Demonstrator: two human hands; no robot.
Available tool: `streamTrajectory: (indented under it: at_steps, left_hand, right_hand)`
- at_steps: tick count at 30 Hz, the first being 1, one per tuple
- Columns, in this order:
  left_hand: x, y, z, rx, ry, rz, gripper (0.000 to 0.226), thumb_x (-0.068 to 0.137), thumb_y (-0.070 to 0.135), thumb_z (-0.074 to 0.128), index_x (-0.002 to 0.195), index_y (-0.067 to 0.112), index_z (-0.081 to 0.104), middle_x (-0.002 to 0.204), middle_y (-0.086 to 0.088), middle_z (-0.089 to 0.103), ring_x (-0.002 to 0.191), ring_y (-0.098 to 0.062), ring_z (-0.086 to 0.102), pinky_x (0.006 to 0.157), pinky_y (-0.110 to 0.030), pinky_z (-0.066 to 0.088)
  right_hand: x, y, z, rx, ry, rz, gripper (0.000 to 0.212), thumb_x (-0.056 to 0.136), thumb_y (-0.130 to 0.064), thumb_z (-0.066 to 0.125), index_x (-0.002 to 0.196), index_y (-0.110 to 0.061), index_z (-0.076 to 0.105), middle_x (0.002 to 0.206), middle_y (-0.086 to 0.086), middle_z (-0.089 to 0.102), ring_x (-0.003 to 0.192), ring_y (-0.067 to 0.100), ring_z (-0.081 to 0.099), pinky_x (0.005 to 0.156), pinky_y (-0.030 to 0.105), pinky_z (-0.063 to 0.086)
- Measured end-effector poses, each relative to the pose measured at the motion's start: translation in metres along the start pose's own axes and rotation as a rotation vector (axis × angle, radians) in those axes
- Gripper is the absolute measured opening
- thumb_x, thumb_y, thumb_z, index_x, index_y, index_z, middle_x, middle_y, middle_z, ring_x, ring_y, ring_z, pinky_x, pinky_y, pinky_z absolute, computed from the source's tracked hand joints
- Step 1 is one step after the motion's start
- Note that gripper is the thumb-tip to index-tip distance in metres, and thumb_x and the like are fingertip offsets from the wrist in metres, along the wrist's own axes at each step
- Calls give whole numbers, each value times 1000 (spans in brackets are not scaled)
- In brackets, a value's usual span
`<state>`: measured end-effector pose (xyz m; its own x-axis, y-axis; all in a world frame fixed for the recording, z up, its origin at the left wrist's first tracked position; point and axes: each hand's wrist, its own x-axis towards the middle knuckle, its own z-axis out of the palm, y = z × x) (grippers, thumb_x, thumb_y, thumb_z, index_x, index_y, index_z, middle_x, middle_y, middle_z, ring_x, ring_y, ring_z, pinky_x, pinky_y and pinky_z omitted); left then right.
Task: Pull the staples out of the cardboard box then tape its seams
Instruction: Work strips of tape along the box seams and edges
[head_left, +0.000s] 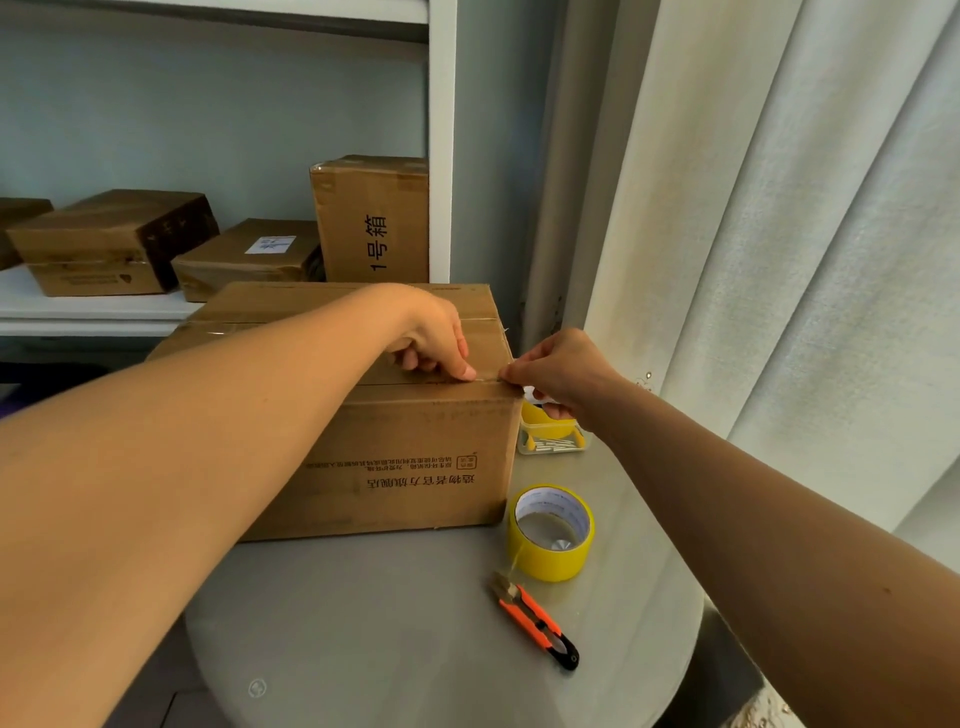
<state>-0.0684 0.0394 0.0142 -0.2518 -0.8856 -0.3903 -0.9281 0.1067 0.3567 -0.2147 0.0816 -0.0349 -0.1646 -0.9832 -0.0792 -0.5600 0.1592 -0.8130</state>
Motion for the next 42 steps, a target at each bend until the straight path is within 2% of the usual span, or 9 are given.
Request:
streamTrajectory:
  at_steps: [6, 13, 18, 24, 29, 33, 37, 40, 42]
  left_hand:
    - [0, -13, 9, -222, 20, 43, 15, 91, 6, 58, 90, 20, 63, 83, -4, 51, 56, -10, 35, 37, -14, 27]
    - [-7, -14, 17, -283, 58, 36, 20, 91, 9, 56, 100, 22, 68, 72, -1, 42, 54, -9, 30, 35, -14, 24]
    - [-5, -12, 29, -197, 179, 98, 17, 89, 36, 62, 93, 20, 63, 82, -1, 53, 56, -11, 36, 45, -22, 27]
    - [-8, -10, 31, -183, 173, 119, 15, 95, 11, 51, 96, 23, 58, 87, 1, 51, 59, -12, 37, 46, -22, 28]
    - [-4, -10, 33, -187, 208, 91, 20, 92, 6, 47, 100, 20, 59, 96, -2, 52, 68, -14, 42, 49, -23, 31]
    - [-7, -7, 37, -196, 253, 139, 11, 93, 8, 47, 97, 13, 57, 91, -5, 51, 66, -13, 42, 50, -24, 31]
    - [-7, -9, 57, -193, 503, 205, 16, 92, 7, 47, 100, 20, 52, 98, 3, 47, 91, -17, 49, 75, -31, 42]
    - [-20, -15, 87, -32, 882, 434, 9, 94, 25, 50, 103, 25, 52, 90, 11, 50, 77, -11, 53, 59, -25, 40]
    - [-34, -14, 105, 93, 904, 618, 13, 95, 37, 49, 98, 25, 54, 75, 13, 51, 68, -12, 54, 53, -24, 39]
  right_hand:
    - [-4, 9, 2, 260, -46, 186, 21, 86, -24, 71, 94, -10, 58, 74, 3, 49, 62, 11, 43, 48, 22, 42]
    - [-7, 11, 13, 575, -84, 334, 15, 95, -14, 50, 106, -8, 59, 83, 6, 47, 66, 12, 43, 56, 27, 49]
    - [-7, 17, 19, 513, -78, 347, 44, 88, -58, 55, 102, -16, 56, 95, 6, 56, 77, 15, 52, 61, 29, 55]
    - [1, 15, 24, 501, 16, 337, 17, 99, -21, 44, 101, -10, 56, 80, 7, 48, 67, 15, 48, 53, 32, 55]
    - [-2, 32, 28, 561, -118, 356, 61, 79, -66, 58, 114, -17, 52, 100, 4, 54, 85, 17, 55, 66, 35, 59]
    - [-4, 33, 23, 633, -125, 278, 21, 98, -28, 52, 115, -19, 60, 92, 6, 57, 82, 16, 56, 66, 35, 58]
    - [-15, 60, 24, 338, -111, 194, 20, 98, -8, 44, 107, -12, 61, 75, 5, 57, 63, 13, 55, 58, 31, 53]
    - [-23, 69, 22, 63, -127, 64, 12, 94, -16, 57, 85, -7, 61, 66, 5, 61, 52, 13, 58, 52, 29, 54]
    - [-28, 69, 21, -172, -233, 40, 24, 91, -16, 60, 69, -7, 60, 57, 4, 65, 40, 10, 57, 47, 22, 53]
